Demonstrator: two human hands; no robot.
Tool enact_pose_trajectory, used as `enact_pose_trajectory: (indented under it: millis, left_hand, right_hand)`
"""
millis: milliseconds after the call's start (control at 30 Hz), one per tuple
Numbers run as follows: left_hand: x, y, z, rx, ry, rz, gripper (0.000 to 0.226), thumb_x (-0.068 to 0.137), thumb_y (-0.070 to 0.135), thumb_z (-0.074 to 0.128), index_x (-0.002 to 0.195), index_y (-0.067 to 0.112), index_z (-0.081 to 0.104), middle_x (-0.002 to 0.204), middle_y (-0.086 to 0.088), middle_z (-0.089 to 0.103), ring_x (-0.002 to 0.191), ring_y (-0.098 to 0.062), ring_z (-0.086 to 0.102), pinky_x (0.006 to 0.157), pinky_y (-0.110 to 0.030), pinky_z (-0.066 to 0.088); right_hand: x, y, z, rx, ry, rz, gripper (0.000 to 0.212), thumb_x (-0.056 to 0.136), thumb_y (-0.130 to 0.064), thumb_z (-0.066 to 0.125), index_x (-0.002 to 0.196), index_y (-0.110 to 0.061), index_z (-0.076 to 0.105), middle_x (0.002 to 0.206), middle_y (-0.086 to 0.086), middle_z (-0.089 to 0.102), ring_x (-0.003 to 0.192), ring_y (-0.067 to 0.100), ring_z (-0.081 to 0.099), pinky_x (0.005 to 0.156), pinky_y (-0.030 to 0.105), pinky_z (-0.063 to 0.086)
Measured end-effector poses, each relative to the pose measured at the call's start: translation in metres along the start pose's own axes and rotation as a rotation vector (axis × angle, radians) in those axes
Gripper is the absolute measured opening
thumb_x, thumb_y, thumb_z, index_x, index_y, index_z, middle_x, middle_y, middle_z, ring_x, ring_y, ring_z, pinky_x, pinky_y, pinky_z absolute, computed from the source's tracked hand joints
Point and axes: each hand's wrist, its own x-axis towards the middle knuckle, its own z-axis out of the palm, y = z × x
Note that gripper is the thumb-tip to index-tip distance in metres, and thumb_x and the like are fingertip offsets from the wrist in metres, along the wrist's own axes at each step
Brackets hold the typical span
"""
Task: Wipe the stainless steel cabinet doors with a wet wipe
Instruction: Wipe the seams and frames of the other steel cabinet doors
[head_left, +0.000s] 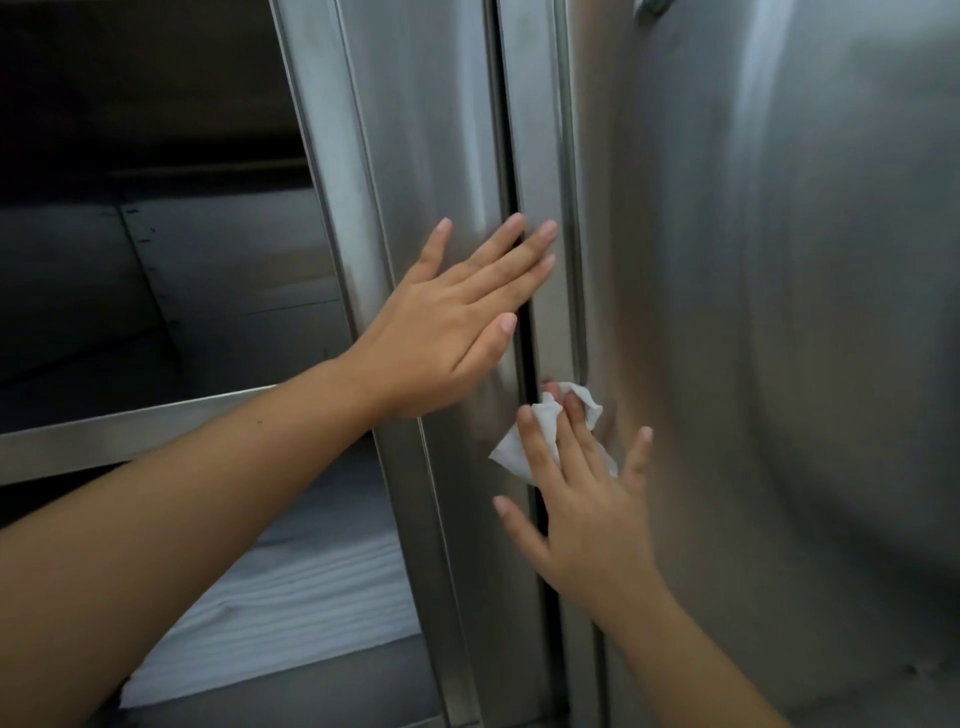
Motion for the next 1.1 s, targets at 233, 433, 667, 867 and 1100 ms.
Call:
enact_pose_trajectory:
  millis: [233,433,667,867,1100]
  left_hand:
    - [0.003,0.002,0.001,-0.047,0.004,-0.002,0.052,0.098,0.027,0.018,0.147,0.011,0.025,0.155,-0.002,0.016,0.143,-0.011,0.006,0.114,-0.036,-0.010]
    - [0.004,0.002,0.001,-0.030,0.008,0.006,0.052,0.098,0.026,0.018,0.146,0.009,0.027,0.155,-0.004,0.019,0.143,-0.013,0.008,0.114,-0.037,-0.008]
    - [0.004,0.004,0.004,0.059,0.033,0.020,0.054,0.097,0.027,0.021,0.145,0.005,0.030,0.153,-0.011,0.025,0.143,-0.021,0.016,0.114,-0.043,-0.002]
    - [-0.012,0.015,0.022,0.146,0.041,0.049,0.055,0.096,0.028,0.024,0.145,0.003,0.025,0.153,-0.015,0.026,0.143,-0.025,0.019,0.113,-0.049,0.005]
    - [-0.061,0.053,0.069,0.106,-0.107,0.141,0.055,0.096,0.029,0.026,0.147,0.008,0.021,0.156,-0.007,0.014,0.144,-0.017,0.006,0.114,-0.044,-0.003]
  right_hand:
    - [0.001,0.000,-0.001,0.055,0.070,-0.052,0.070,0.097,-0.058,0.018,0.151,-0.021,-0.005,0.148,0.015,0.030,0.136,0.031,0.034,0.113,0.051,-0.011]
    - [-0.001,0.003,0.003,0.046,0.043,-0.030,0.075,0.096,-0.059,0.017,0.151,-0.012,-0.004,0.151,0.012,0.026,0.138,0.026,0.031,0.114,0.050,-0.012]
    - [-0.001,-0.003,0.012,-0.006,0.036,0.043,0.064,0.097,-0.055,0.018,0.149,-0.018,0.021,0.154,0.008,0.022,0.141,0.023,0.024,0.112,0.053,-0.014]
    - [-0.014,-0.012,0.030,0.025,0.113,0.115,0.065,0.090,-0.045,0.037,0.148,-0.017,0.024,0.155,0.006,0.021,0.143,0.020,0.019,0.111,0.054,-0.005]
    - [-0.103,-0.015,0.064,0.098,-0.031,0.184,0.057,0.098,-0.048,0.020,0.148,-0.019,0.024,0.159,-0.001,0.010,0.145,0.013,0.010,0.103,0.062,0.008]
